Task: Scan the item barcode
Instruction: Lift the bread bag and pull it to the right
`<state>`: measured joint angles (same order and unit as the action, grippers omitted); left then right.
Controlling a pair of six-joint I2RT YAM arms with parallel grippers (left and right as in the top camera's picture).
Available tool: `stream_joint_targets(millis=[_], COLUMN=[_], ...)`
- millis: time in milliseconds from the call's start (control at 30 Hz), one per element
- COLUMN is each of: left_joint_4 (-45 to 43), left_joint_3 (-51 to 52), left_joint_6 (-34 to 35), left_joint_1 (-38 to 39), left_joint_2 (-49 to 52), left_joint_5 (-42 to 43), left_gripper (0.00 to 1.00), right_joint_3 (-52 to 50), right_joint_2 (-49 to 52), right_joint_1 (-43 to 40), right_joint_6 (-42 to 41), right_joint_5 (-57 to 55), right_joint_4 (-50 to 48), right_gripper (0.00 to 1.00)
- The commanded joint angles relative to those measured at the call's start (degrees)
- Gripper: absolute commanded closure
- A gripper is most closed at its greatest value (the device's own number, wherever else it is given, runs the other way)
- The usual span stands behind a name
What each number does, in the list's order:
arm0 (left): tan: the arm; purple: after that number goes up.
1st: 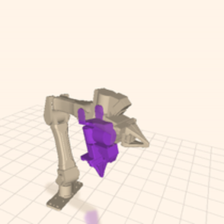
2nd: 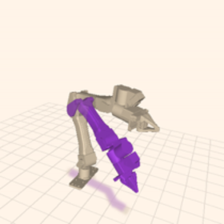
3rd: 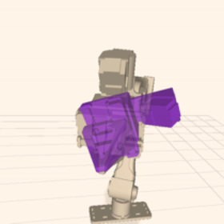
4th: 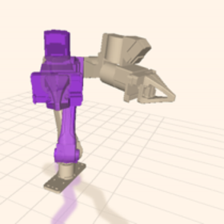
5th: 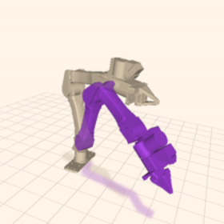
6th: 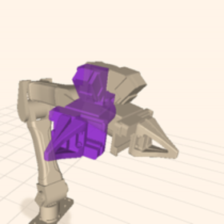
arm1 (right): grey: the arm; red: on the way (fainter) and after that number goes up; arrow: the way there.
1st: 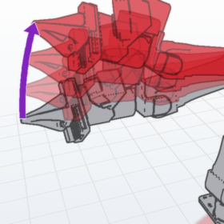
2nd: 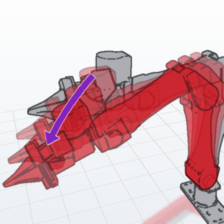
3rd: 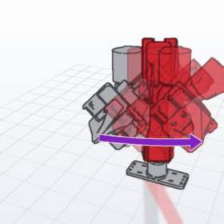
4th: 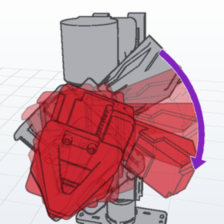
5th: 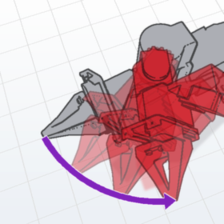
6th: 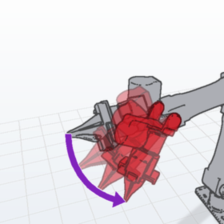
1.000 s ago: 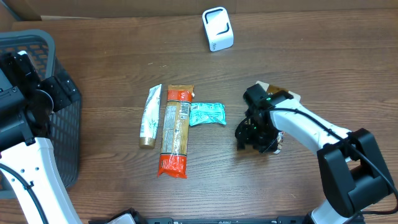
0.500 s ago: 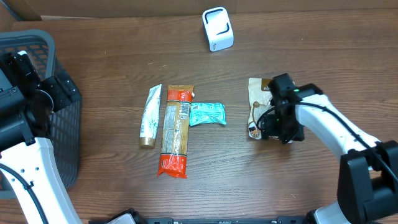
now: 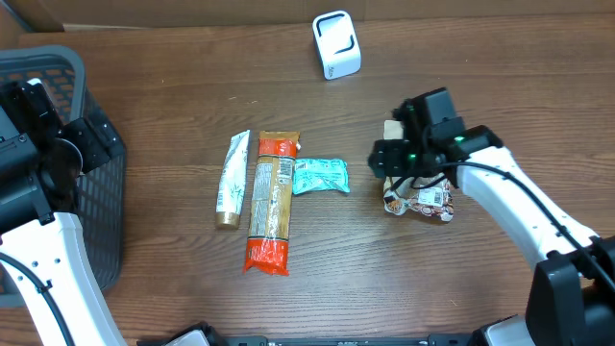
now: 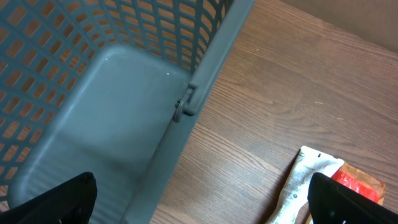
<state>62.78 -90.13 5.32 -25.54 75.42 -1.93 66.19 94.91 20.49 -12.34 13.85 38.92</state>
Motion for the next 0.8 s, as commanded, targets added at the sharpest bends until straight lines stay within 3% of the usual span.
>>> stream_joint_targets(millis=[0, 400, 767], left_joint_4=[-0.02, -0.02, -0.02], left_joint_3=[0.24, 0.24, 0.24], left_joint_6=[-1.51, -1.51, -1.51], left_joint_1=[-0.17, -0.15, -0.17], left_joint_2=[0.24, 0.24, 0.24], left_joint_5=[0.5, 0.48, 0.48], left_gripper=[0.0, 0.01, 0.01], right_joint_3=[1.38, 1.38, 1.38], right_joint_2=[2.64, 9.16, 9.16], right_joint_1=[2.91, 4.81, -6.34], right_joint_6=[-0.74, -7.23, -8.94], right_joint_5=[1.68, -0.31, -16.85], right_joint_4=[-1.42, 3.93, 16.65], right_gripper=[0.2, 0.2, 0.21])
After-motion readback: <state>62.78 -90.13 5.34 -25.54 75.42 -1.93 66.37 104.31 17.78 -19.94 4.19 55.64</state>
